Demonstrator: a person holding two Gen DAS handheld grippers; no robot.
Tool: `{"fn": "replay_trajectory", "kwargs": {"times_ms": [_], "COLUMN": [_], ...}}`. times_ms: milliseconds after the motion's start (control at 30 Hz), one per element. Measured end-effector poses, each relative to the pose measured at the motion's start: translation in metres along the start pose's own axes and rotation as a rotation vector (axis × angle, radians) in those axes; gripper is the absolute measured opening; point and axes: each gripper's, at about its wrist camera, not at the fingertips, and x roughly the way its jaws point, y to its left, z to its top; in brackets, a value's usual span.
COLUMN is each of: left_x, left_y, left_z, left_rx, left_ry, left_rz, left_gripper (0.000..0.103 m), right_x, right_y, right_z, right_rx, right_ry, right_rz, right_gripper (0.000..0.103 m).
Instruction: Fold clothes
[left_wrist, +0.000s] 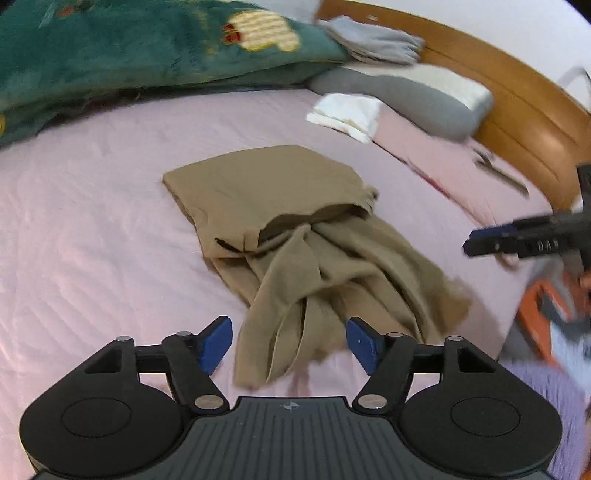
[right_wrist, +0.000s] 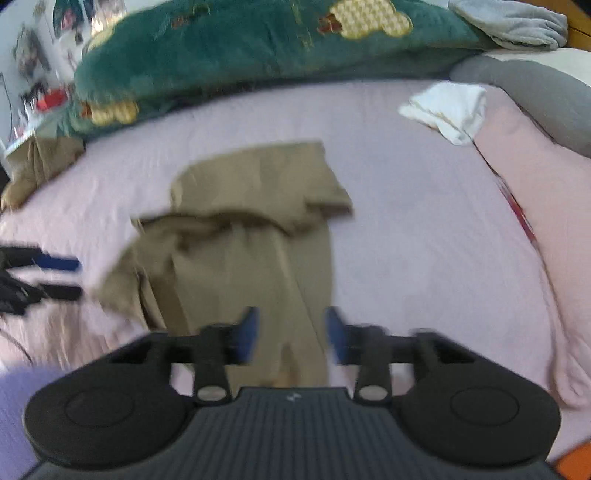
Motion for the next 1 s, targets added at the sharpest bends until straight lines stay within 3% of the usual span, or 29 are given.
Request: {"fn": "replay_trajectory", "kwargs": {"times_ms": [33,167,267,333,400,533,600,667,767,800,833,933,1000], "left_x": [0.009,0.051,0.074,0.072,0.065,0.04,0.036,0.03,0.01,0.004,0.002,0.01,0.025], "left_y": [-0.002,-0.023,-0.036,-0.039,-0.036,-0.045,-0.034,-0.023,-0.01,-0.006,-0.001,0.006,0.005], "left_z": [0.0,-0.006,-0.012,-0.013,-0.012,-0.021,-0.03,-0.035,-0.019,-0.012,0.0,0.037,0.057], "left_rx": [-0.016,0.072,0.124,0.126,0.085,0.224,0.219,0.205,0.094,0.055,0.013,-0.071,-0.064], "left_ry": [0.018,0.113,0.12,0.096,0.097,0.214,0.302,0.372,0.297,0.26,0.193,0.046,0.0], "left_rz": [-0.005,0.027,0.046,0.062,0.038,-0.061,-0.063,-0.071,-0.138,-0.151,-0.133,-0.034,0.059], "left_gripper": [0.072,0.072,0.067,0.03,0.012,0.008,0.008,0.01,0.03,0.048,0.069,0.079,0.08], "right_x": [0.008,0.05,0.069,0.075,0.074,0.068,0.059,0.049,0.032,0.031,0.036,0.063,0.086], "right_y": [0.004,0.005,-0.009,-0.016,-0.012,-0.007,-0.01,-0.02,-0.037,-0.043,-0.044,-0.043,-0.037], "right_z": [0.004,-0.005,-0.023,-0.033,-0.035,-0.033,-0.028,-0.014,0.011,0.021,0.031,0.06,0.071], "right_rx": [-0.002,-0.041,-0.001,0.031,-0.002,-0.058,-0.058,0.008,0.155,0.206,0.227,0.256,0.241], "right_ry": [0.005,0.107,0.178,0.185,0.193,0.283,0.263,0.196,0.072,0.041,0.034,0.038,0.067], "right_rz": [0.011,-0.099,-0.107,-0.066,-0.072,-0.036,-0.056,-0.042,0.039,0.082,0.095,0.09,0.055], "right_gripper": [0.054,0.055,0.056,0.058,0.058,0.057,0.058,0.059,0.062,0.066,0.069,0.071,0.071]}}
